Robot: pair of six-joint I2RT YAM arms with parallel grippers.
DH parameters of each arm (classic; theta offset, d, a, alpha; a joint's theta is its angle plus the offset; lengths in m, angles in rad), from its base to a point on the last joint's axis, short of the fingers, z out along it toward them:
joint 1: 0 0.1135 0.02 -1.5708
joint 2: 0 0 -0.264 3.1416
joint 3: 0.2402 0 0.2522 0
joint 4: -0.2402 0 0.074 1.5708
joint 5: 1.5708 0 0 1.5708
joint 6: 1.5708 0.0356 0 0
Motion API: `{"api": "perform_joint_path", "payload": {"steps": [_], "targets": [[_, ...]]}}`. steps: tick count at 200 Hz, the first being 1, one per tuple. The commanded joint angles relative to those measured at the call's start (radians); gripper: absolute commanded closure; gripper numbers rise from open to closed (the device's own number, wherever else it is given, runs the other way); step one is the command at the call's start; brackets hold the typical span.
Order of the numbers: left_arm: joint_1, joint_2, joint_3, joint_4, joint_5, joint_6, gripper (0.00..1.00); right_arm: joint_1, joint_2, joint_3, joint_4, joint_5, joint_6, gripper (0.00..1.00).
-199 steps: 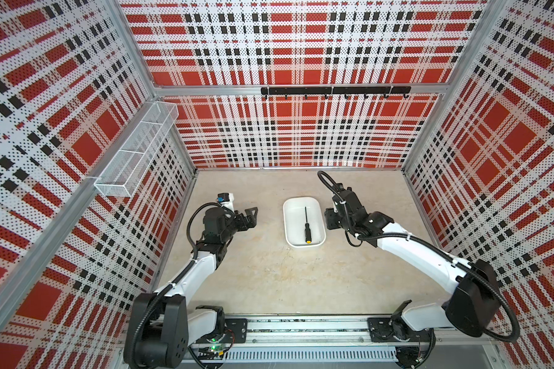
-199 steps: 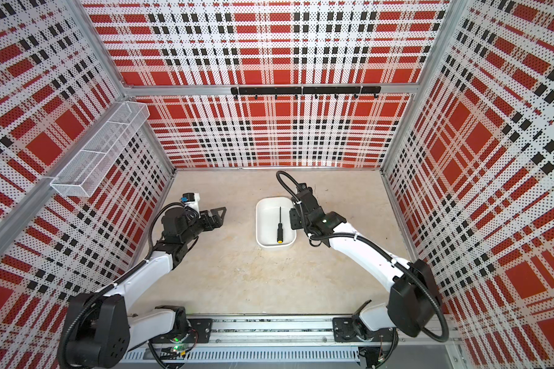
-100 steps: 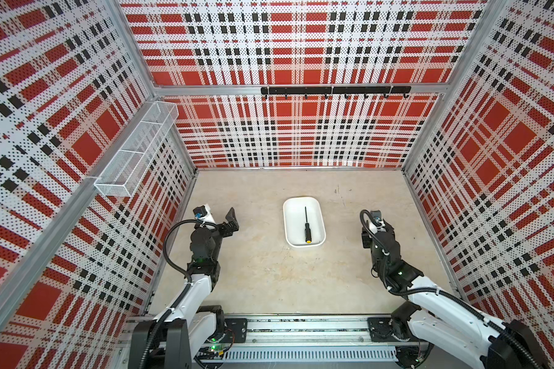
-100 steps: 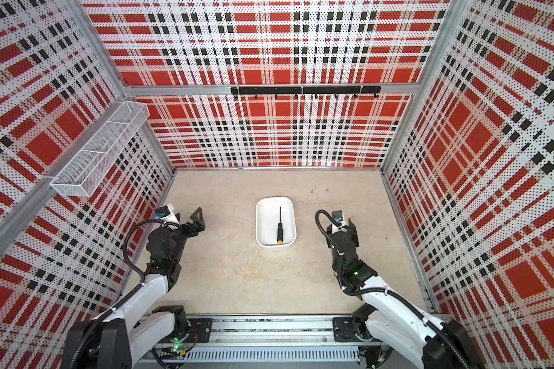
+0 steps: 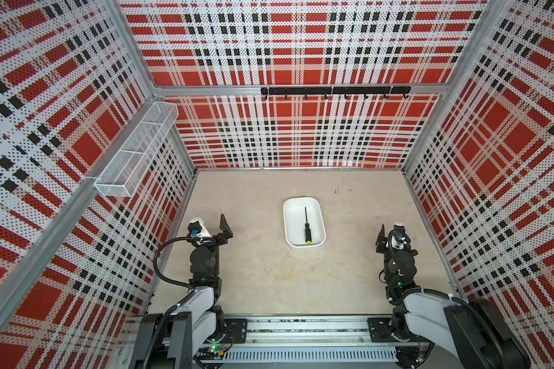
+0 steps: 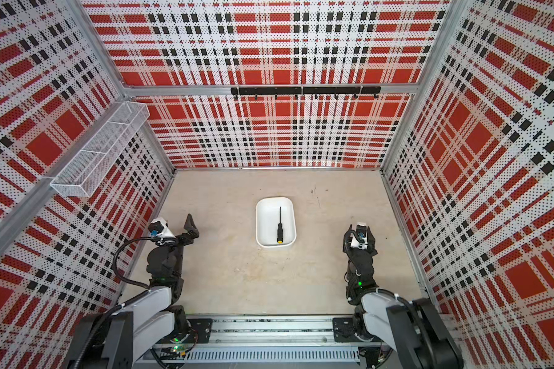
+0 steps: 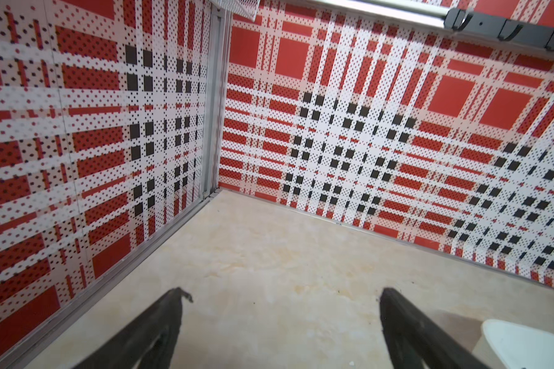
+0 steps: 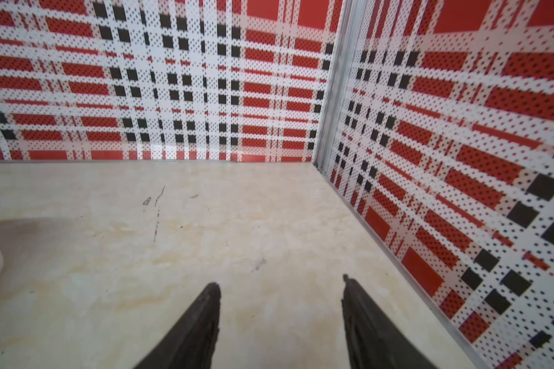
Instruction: Put the screwdriver in the bin
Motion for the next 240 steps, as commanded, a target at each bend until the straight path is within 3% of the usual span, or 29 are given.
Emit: {"api": "perform_joint_path", "payload": {"steps": [1,33,74,95,120,140,176,184,190,240], "targets": [[0.009,0.066,-0.015,0.185,0.004,0.034,0.02,-0.009,0.133,0.004,0.279,-0.047,-0.005,0.37],[0.012,0.216,-0.03,0.39,0.018,0.064,0.02,-0.012,0.356,0.041,0.479,-0.05,-0.023,0.36],[0.02,0.406,-0.001,0.496,0.086,0.076,0.02,-0.044,0.463,0.096,0.477,-0.052,0.012,0.35],[0.022,0.526,0.012,0.597,0.119,0.076,0.02,-0.059,0.435,0.133,0.371,-0.086,0.02,0.32],[0.034,0.488,0.085,0.396,0.151,0.085,0.02,-0.11,0.4,0.214,0.155,-0.17,0.062,0.3],[-0.008,0.483,0.128,0.3,0.079,0.119,0.02,-0.174,0.384,0.282,-0.009,-0.255,0.114,0.28],[-0.018,0.494,0.135,0.311,0.067,0.116,0.02,-0.179,0.387,0.28,0.002,-0.291,0.115,0.19],[-0.02,0.494,0.136,0.311,0.064,0.118,0.02,-0.178,0.386,0.279,0.003,-0.291,0.114,0.12],[-0.021,0.493,0.136,0.31,0.061,0.121,0.02,-0.178,0.385,0.279,0.003,-0.292,0.115,0.0],[-0.031,0.493,0.138,0.303,0.04,0.123,0.02,-0.177,0.387,0.279,0.003,-0.284,0.112,0.0]]}}
